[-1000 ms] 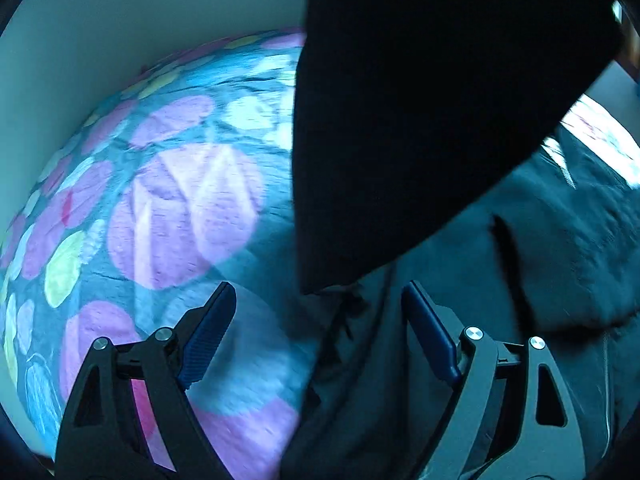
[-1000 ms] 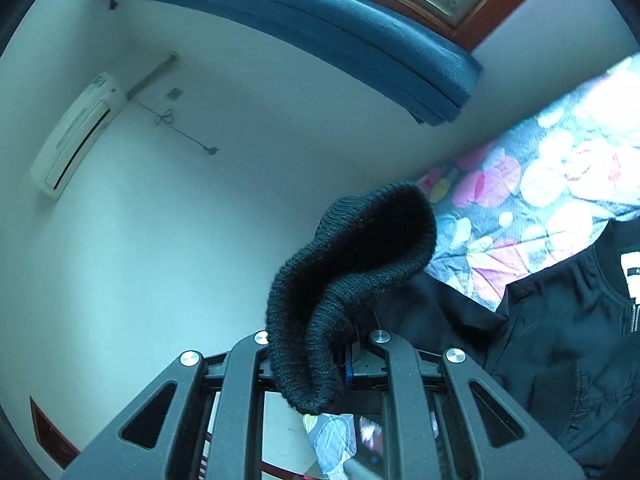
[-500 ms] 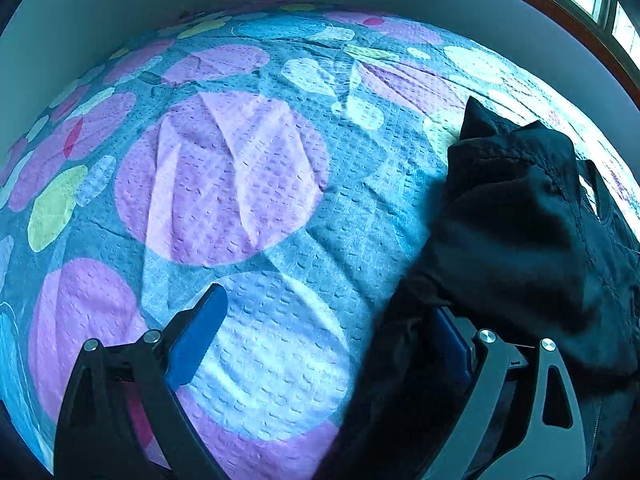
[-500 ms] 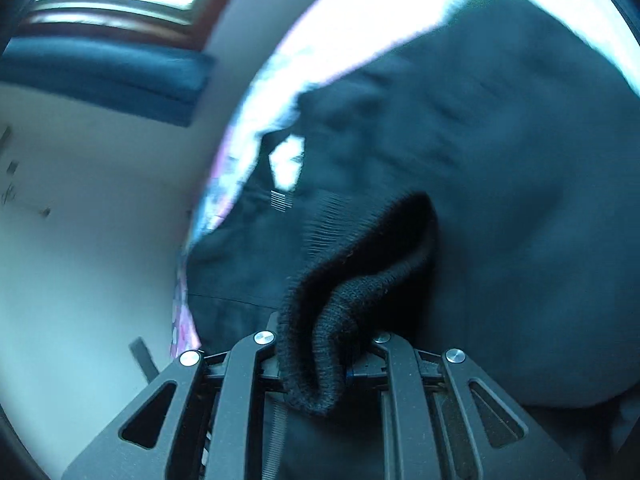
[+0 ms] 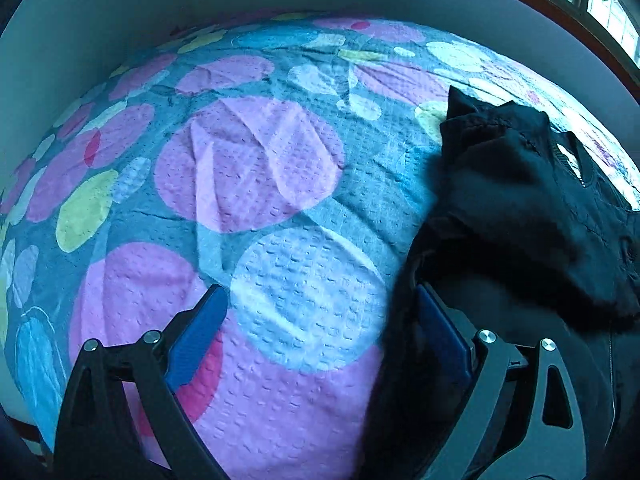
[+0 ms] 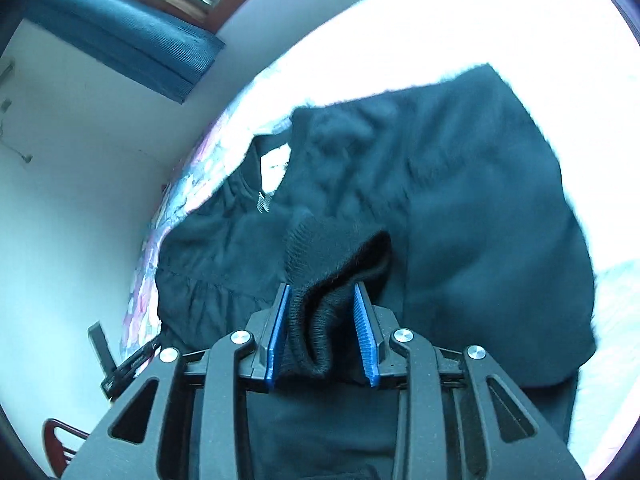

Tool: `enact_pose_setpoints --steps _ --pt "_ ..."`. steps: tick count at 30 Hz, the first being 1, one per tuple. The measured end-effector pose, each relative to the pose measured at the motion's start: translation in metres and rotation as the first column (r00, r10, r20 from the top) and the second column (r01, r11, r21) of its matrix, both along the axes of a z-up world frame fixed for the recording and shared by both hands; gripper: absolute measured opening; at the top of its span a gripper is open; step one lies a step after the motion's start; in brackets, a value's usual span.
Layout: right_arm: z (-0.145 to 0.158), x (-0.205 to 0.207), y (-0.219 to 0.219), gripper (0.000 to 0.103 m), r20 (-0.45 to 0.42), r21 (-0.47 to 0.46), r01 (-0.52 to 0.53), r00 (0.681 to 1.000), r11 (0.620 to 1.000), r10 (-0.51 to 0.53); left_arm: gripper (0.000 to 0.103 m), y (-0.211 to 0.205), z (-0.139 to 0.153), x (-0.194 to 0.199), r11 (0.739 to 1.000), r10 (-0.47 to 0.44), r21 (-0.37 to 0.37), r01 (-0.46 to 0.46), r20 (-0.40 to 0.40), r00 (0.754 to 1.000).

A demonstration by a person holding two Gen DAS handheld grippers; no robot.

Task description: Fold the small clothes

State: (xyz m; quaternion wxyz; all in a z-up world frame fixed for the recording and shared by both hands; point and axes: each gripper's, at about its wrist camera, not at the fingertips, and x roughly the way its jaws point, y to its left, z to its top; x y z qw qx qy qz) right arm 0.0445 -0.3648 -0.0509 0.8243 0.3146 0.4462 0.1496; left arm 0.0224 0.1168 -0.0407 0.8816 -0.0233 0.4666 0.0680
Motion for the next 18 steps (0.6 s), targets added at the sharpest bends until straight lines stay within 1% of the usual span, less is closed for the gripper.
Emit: enact_pose_setpoints --steps 2,4,6,7,9,10,12,13,14,15,16,17,18 --pt "0.016 0.016 0.014 0.054 0.028 0.026 -0.040 0.999 0.999 0.040 0.094 -0.004 0.013 0.002 0.999 -0.032 -0.008 0.032 0.046 0.998" --pt "0.035 0.040 0.037 0.054 0.062 0.006 -0.089 0.994 0.996 0.088 0.094 -0.008 0.026 0.011 0.997 -0.053 -0.042 0.058 0.099 0.994" --pt "0.057 0.062 0.057 0.054 0.116 -0.005 -0.124 0.986 0.992 0.123 0.094 -0.010 0.032 0.020 0.996 -0.051 -0.072 0.060 0.125 0.991" --pt "0.069 0.071 0.069 0.054 0.144 -0.015 -0.129 0.981 0.992 0.130 0.094 -0.013 0.033 0.027 0.992 -0.062 -0.100 0.075 0.130 0.990" --pt "0.089 0.082 0.081 0.055 0.183 -0.073 -0.094 0.977 0.993 0.106 0.094 -0.023 0.027 0.038 0.988 -0.097 -0.111 0.111 0.123 0.988" --pt "0.099 0.085 0.085 0.055 0.202 -0.130 -0.053 0.976 0.990 0.079 0.094 -0.031 0.020 0.041 0.986 -0.118 -0.100 0.130 0.118 0.986" --pt "0.118 0.083 0.089 0.055 0.256 -0.230 0.024 0.966 0.973 0.037 0.094 -0.043 0.006 0.047 0.983 -0.167 -0.063 0.173 0.088 0.982" --pt "0.125 0.083 0.089 0.056 0.282 -0.244 0.051 0.959 0.969 0.021 0.094 -0.048 -0.002 0.050 0.982 -0.179 -0.045 0.182 0.063 0.982" --pt "0.127 0.085 0.089 0.059 0.292 -0.211 0.040 0.956 0.977 0.024 0.094 -0.049 -0.011 0.051 0.980 -0.192 -0.049 0.194 0.044 0.980" --pt "0.126 0.092 0.092 0.061 0.277 -0.164 -0.008 0.959 0.986 0.053 0.094 -0.050 -0.019 0.052 0.977 -0.204 -0.064 0.205 0.027 0.979" --pt "0.119 0.109 0.101 0.062 0.229 -0.105 -0.103 0.965 0.989 0.125 0.094 -0.049 -0.025 0.054 0.975 -0.205 -0.083 0.205 0.014 0.979" --pt "0.109 0.124 0.114 0.062 0.170 -0.053 -0.202 0.963 0.978 0.208 0.094 -0.047 -0.028 0.055 0.975 -0.201 -0.096 0.201 0.008 0.980" --pt "0.101 0.137 0.129 0.062 0.119 -0.020 -0.277 0.953 0.961 0.278 0.094 -0.045 -0.027 0.056 0.974 -0.199 -0.106 0.198 0.009 0.980"
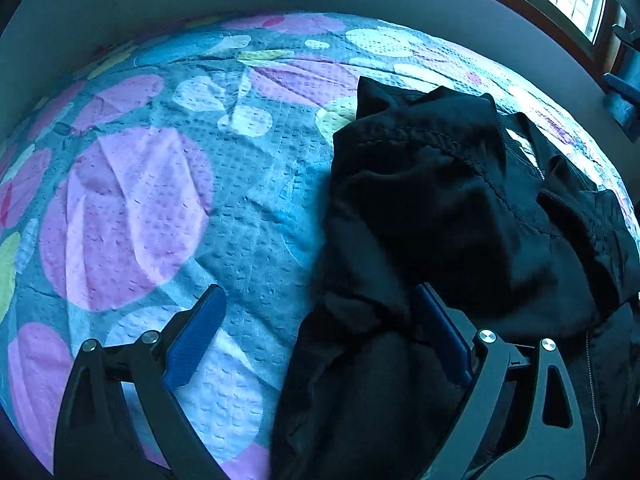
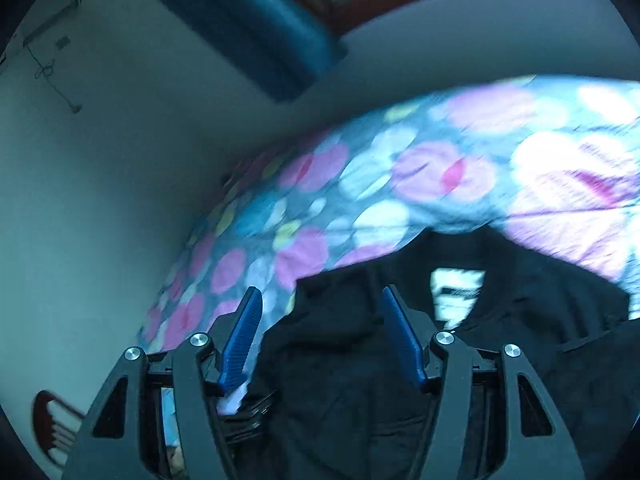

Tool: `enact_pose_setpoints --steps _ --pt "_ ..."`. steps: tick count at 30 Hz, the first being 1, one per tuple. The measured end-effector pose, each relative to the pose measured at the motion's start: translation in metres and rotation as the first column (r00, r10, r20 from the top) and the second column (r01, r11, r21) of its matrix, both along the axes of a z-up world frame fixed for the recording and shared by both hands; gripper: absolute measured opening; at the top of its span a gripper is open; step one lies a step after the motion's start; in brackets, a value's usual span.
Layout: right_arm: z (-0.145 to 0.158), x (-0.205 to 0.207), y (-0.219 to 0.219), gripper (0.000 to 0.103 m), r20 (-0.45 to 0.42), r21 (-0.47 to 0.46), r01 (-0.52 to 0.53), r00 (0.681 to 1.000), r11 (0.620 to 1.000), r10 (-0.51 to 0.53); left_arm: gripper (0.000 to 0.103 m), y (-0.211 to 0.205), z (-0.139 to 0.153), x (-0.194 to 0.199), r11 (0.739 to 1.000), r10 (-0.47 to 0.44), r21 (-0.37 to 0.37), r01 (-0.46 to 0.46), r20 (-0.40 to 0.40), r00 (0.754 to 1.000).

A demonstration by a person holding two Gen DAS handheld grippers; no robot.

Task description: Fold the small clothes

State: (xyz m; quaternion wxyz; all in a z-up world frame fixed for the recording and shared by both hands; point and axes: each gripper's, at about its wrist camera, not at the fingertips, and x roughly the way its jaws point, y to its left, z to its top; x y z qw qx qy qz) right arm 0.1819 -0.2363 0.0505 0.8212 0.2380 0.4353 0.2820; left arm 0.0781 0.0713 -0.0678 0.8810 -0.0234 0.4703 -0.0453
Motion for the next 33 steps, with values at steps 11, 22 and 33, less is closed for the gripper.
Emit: enact_pose_setpoints --steps 11,22,33 --pt "-0.100 0.110 0.151 0.062 -0.415 -0.029 -0.383 0.845 0.923 0.337 0.095 0.001 0.001 -0.005 1.000 0.013 -0.004 -0.013 0.022 1.000" --pt "-0.103 0.112 0.189 0.063 -0.335 0.289 -0.438 0.787 0.851 0.518 0.095 0.002 0.003 -0.005 1.000 0.027 -0.007 -0.027 0.025 0.999" --pt "-0.102 0.108 0.207 0.062 -0.343 0.040 -0.499 0.807 0.866 0.481 0.095 0.007 0.003 -0.004 0.999 0.043 -0.008 -0.042 0.024 0.999"
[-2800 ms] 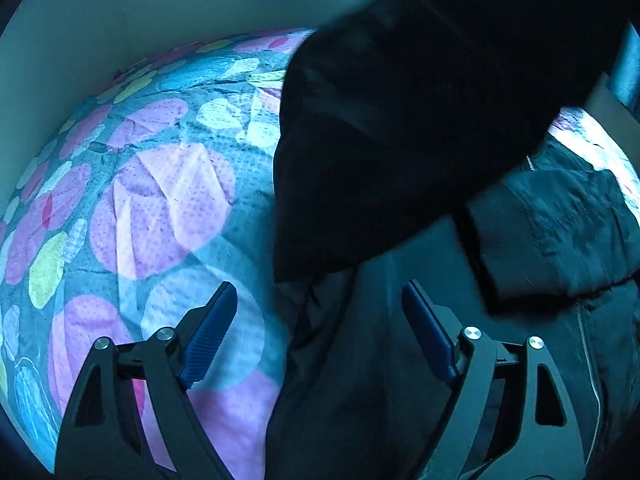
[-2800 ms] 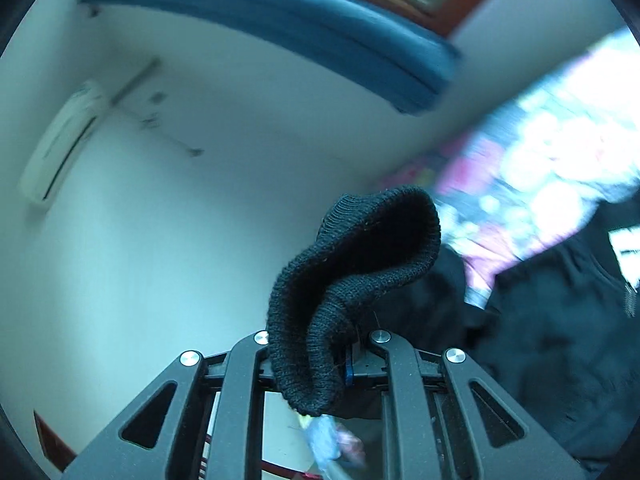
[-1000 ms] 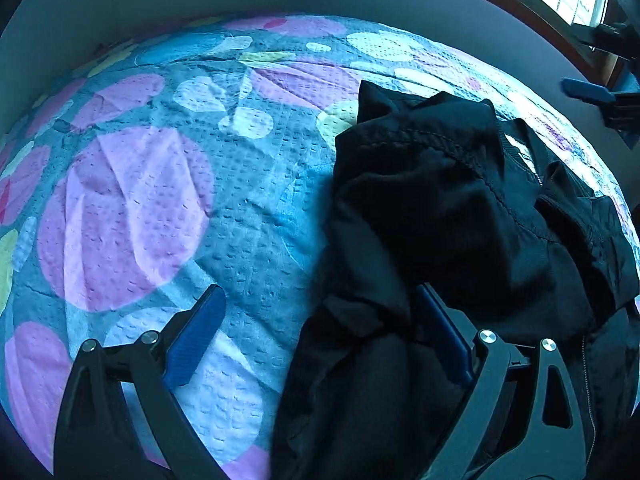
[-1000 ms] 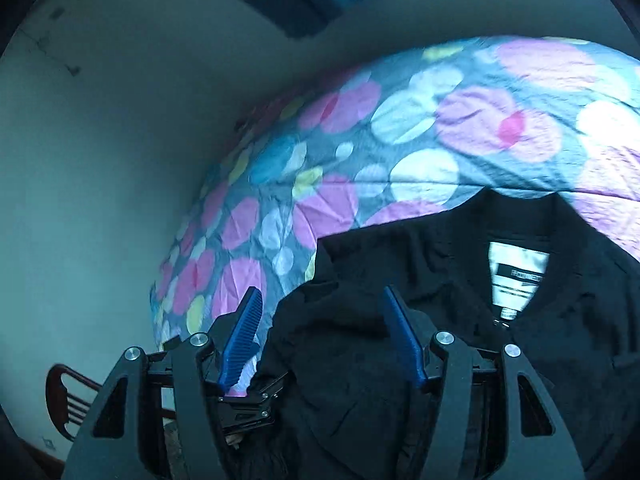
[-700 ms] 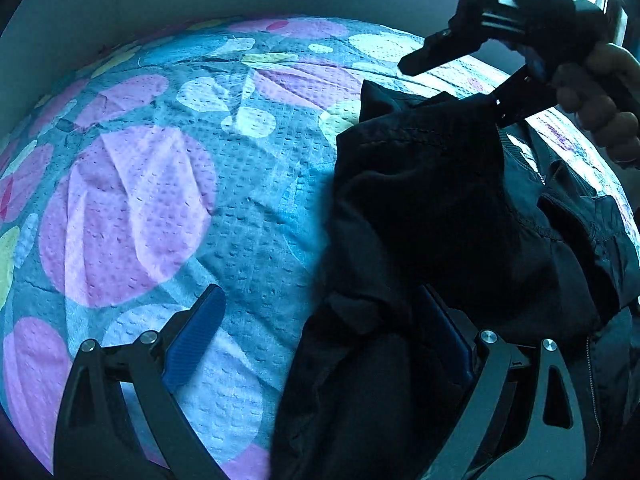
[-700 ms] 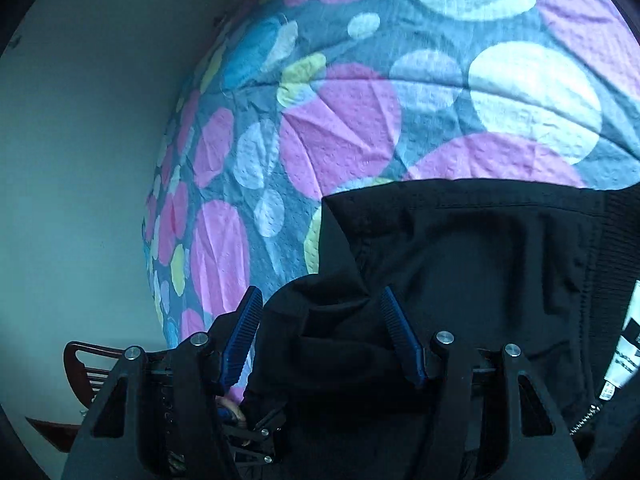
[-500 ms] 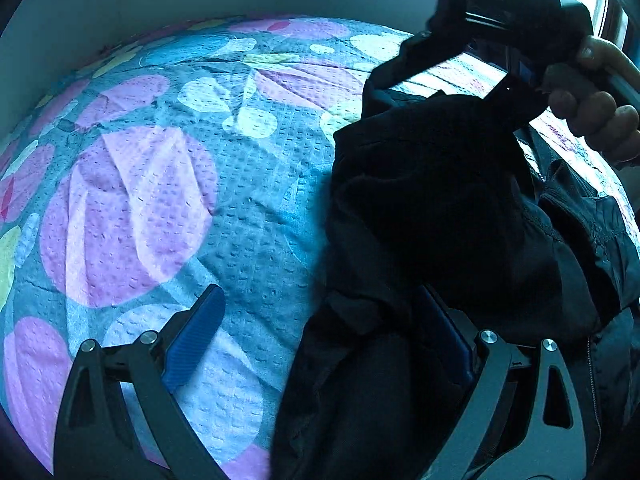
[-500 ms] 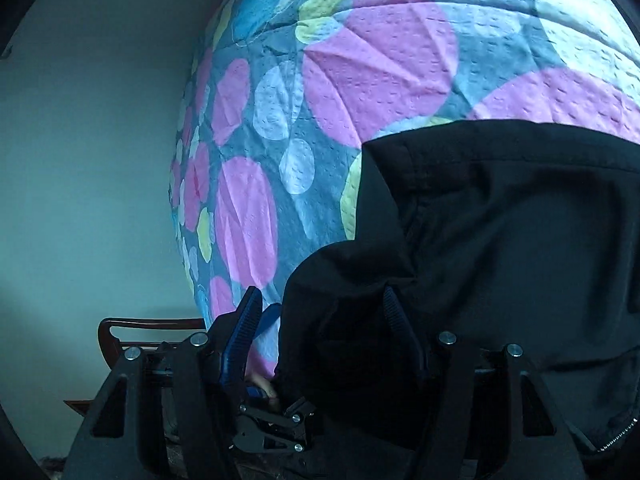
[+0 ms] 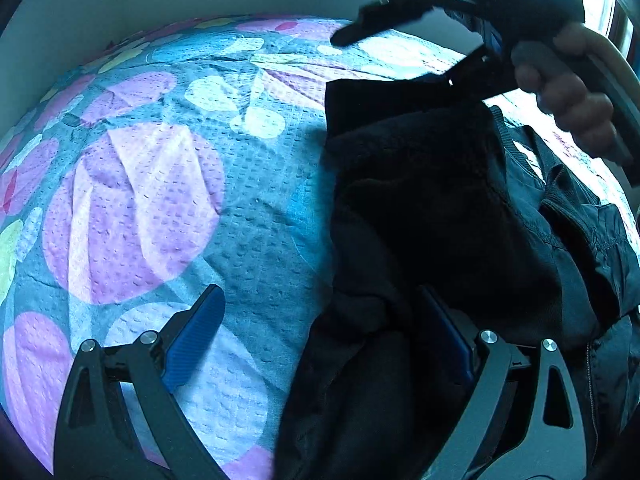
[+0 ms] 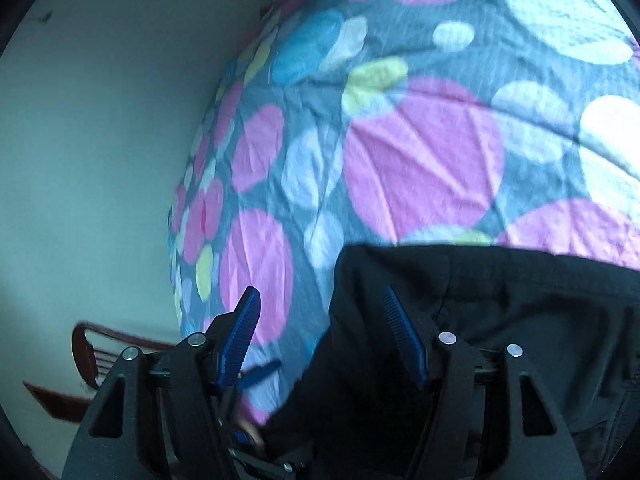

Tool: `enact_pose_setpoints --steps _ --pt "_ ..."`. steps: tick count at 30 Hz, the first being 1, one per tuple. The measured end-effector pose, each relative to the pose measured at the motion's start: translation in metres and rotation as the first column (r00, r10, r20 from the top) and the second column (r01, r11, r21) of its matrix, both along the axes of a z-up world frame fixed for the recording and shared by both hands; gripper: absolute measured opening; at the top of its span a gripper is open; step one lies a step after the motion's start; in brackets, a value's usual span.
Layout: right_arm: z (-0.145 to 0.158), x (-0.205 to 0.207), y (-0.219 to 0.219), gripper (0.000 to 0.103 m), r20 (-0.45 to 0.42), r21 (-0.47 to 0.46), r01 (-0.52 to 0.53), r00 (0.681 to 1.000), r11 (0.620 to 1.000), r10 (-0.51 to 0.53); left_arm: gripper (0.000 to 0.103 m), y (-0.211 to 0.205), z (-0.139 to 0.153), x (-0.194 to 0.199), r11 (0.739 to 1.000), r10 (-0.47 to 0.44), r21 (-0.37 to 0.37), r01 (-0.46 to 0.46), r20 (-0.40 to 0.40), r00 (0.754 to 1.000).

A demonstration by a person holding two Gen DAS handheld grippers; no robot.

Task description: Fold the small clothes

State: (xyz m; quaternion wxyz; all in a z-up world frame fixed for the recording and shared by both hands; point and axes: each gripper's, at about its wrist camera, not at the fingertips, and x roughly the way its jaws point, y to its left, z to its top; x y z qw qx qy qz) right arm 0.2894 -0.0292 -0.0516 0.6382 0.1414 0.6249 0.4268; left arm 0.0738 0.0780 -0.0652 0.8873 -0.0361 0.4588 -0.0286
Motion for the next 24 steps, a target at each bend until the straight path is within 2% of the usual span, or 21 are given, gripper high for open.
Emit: enact_pose_setpoints --steps 1,2,3,6,10,12,15,16,17,18,20,24 --pt "-0.002 -0.003 0.003 0.056 0.024 -0.038 -0.017 1.000 0.999 0.018 0.095 0.001 0.000 0.000 1.000 0.006 -0.001 -0.006 0.000 1.000" --pt "-0.005 -0.005 0.008 0.032 0.046 -0.072 -0.028 0.998 0.997 0.031 0.095 0.001 0.000 0.000 1.000 0.010 -0.003 -0.010 0.000 1.000" --pt "-0.009 -0.005 0.016 0.000 0.047 -0.079 -0.047 0.998 0.996 0.050 0.095 0.002 0.000 0.000 1.000 0.014 -0.005 -0.014 0.000 1.000" --pt "-0.020 0.001 0.031 0.001 0.107 -0.136 0.000 0.994 0.991 0.015 0.095 0.006 0.000 0.000 0.999 0.033 -0.013 -0.033 -0.001 0.999" --pt "-0.042 0.012 0.038 0.001 0.102 -0.152 0.074 0.993 0.986 -0.059 0.095 0.007 -0.002 0.001 0.999 0.050 -0.002 -0.050 -0.004 0.999" --pt "-0.050 0.014 0.032 0.001 0.073 -0.105 0.102 0.993 0.989 -0.095 0.095 0.009 -0.003 0.002 0.999 0.053 -0.012 -0.053 -0.013 0.999" --pt "-0.037 0.015 0.006 0.003 0.080 -0.025 0.180 0.981 0.983 -0.178 0.095 0.009 -0.001 0.000 0.999 0.051 -0.012 -0.051 0.001 0.999" --pt "-0.026 0.012 -0.007 0.005 0.104 0.001 0.210 0.972 0.978 -0.209 0.095 0.010 -0.002 0.001 0.999 0.051 -0.018 -0.051 -0.005 0.999" --pt "-0.015 0.010 -0.019 0.017 0.118 0.034 0.236 0.964 0.971 -0.238 0.095 0.010 -0.003 0.001 0.998 0.051 -0.020 -0.051 -0.007 0.999" --pt "-0.003 0.005 -0.032 0.036 0.133 0.064 0.265 0.953 0.962 -0.271 0.095 0.010 -0.002 0.001 0.998 0.051 -0.021 -0.051 -0.005 0.999" --pt "0.023 -0.017 -0.070 0.050 0.212 0.079 0.350 0.909 0.933 -0.359 0.095 0.010 -0.002 0.000 0.999 0.051 -0.018 -0.051 -0.002 0.999" --pt "0.055 -0.076 -0.125 0.050 0.400 -0.053 0.457 0.824 0.888 -0.401 0.096 0.008 -0.002 0.000 0.999 0.049 -0.012 -0.049 -0.002 0.999"
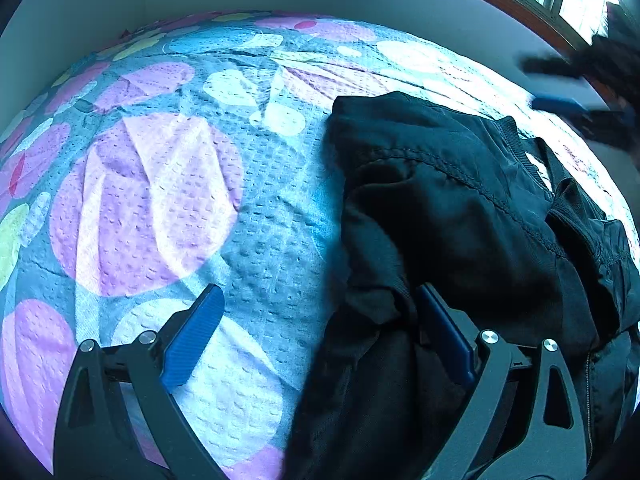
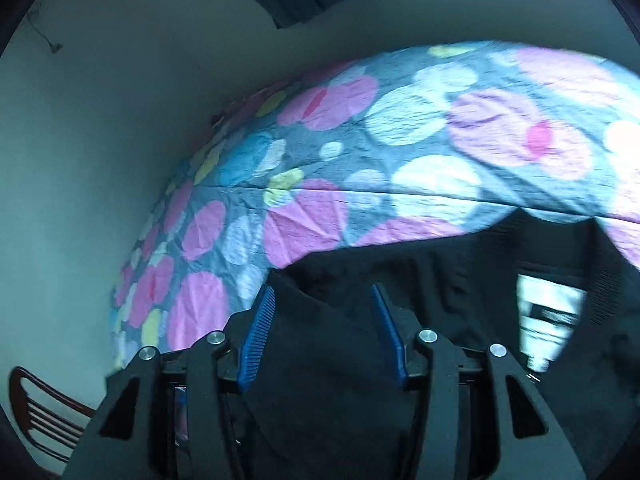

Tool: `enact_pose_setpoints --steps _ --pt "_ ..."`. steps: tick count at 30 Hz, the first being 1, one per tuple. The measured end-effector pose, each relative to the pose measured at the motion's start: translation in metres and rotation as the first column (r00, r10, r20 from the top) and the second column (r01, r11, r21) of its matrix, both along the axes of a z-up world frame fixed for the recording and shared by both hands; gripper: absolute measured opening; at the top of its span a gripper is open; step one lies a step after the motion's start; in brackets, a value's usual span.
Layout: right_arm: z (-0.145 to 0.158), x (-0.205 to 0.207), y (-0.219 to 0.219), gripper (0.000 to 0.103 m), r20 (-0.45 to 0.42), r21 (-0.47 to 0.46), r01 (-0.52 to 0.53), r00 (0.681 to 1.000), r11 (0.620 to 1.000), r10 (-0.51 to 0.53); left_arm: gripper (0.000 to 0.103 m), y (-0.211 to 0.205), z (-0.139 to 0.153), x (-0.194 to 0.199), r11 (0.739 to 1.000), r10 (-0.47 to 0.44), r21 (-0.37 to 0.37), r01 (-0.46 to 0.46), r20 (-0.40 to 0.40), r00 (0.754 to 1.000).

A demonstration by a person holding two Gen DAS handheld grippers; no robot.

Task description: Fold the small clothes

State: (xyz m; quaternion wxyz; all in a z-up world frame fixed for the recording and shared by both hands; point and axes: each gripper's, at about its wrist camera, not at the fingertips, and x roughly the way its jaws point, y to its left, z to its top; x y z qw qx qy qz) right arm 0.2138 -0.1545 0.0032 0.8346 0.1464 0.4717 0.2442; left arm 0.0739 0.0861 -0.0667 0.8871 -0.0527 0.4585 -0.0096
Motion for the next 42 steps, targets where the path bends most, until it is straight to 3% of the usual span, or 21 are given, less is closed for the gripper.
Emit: enact_pose_setpoints --steps 5,8,11,12,15,17,20,22,25,28,29,30,32,35,37,42 --pt "-0.020 -0.063 -0.022 0.050 0.022 -0.228 0.091 0.996 0.969 -0.089 0.098 -0.002 -0.002 0.000 1.000 -0.005 0.007 0.005 -0.003 1.000" --pt "-0.044 -0.077 -0.019 0.057 0.026 -0.332 0.074 0.997 0.940 -0.069 0.098 -0.002 -0.003 0.001 1.000 -0.007 0.007 0.007 -0.004 1.000" --pt "-0.053 -0.089 -0.014 0.051 0.116 -0.465 0.098 0.992 0.880 -0.049 0.099 0.000 -0.002 0.000 1.000 -0.006 -0.004 0.006 0.000 1.000" --pt "-0.053 -0.093 -0.023 0.051 0.123 -0.453 0.131 0.989 0.882 -0.084 0.099 0.000 -0.002 0.000 1.000 -0.006 -0.007 0.006 0.002 1.000" --pt "-0.049 -0.111 -0.067 0.051 0.087 -0.278 0.226 0.974 0.934 -0.210 0.099 0.001 -0.002 0.000 1.000 -0.007 -0.015 0.007 0.003 1.000" --pt "-0.044 -0.133 -0.108 0.056 0.081 -0.164 0.314 0.949 0.935 -0.304 0.100 0.001 -0.002 0.000 1.000 -0.009 -0.017 0.009 0.002 1.000" --pt "-0.042 -0.169 -0.164 0.061 0.048 0.028 0.419 0.906 0.907 -0.420 0.100 -0.001 -0.002 0.001 1.000 -0.009 -0.008 0.009 0.000 1.000" --pt "-0.051 -0.180 -0.190 0.062 -0.019 0.154 0.432 0.901 0.889 -0.434 0.100 -0.001 -0.002 0.001 1.000 -0.010 -0.005 0.010 -0.002 1.000" --pt "-0.070 -0.179 -0.208 0.066 -0.127 0.263 0.444 0.896 0.857 -0.425 0.100 -0.001 -0.002 0.002 1.000 -0.010 -0.005 0.010 -0.002 1.000" --pt "-0.092 -0.169 -0.213 0.066 -0.200 0.297 0.446 0.894 0.844 -0.402 0.100 -0.001 -0.002 0.001 1.000 -0.009 -0.008 0.009 0.000 1.000" --pt "-0.098 -0.166 -0.212 0.053 -0.221 0.304 0.448 0.892 0.841 -0.395 0.100 -0.002 -0.002 0.001 1.000 -0.009 -0.007 0.009 0.000 1.000" --pt "-0.101 -0.165 -0.210 0.031 -0.226 0.293 0.451 0.889 0.843 -0.398 0.100 -0.001 -0.002 0.001 1.000 -0.009 -0.006 0.009 -0.002 1.000" --pt "-0.092 -0.169 -0.206 0.017 -0.178 0.240 0.435 0.898 0.868 -0.401 0.100 -0.001 -0.002 0.001 1.000 -0.009 -0.006 0.009 0.000 1.000" --pt "-0.067 -0.180 -0.211 0.017 -0.059 0.247 0.422 0.905 0.872 -0.422 0.101 0.000 -0.003 0.001 1.000 -0.010 -0.009 0.010 0.000 1.000" --pt "-0.065 -0.181 -0.214 0.017 -0.029 0.215 0.423 0.904 0.880 -0.428 0.101 -0.001 -0.003 0.001 1.000 -0.012 -0.008 0.012 -0.002 1.000" --pt "-0.109 -0.166 -0.217 0.017 -0.148 0.179 0.453 0.890 0.874 -0.431 0.101 -0.003 -0.003 0.002 1.000 -0.012 0.003 0.012 -0.008 1.000"
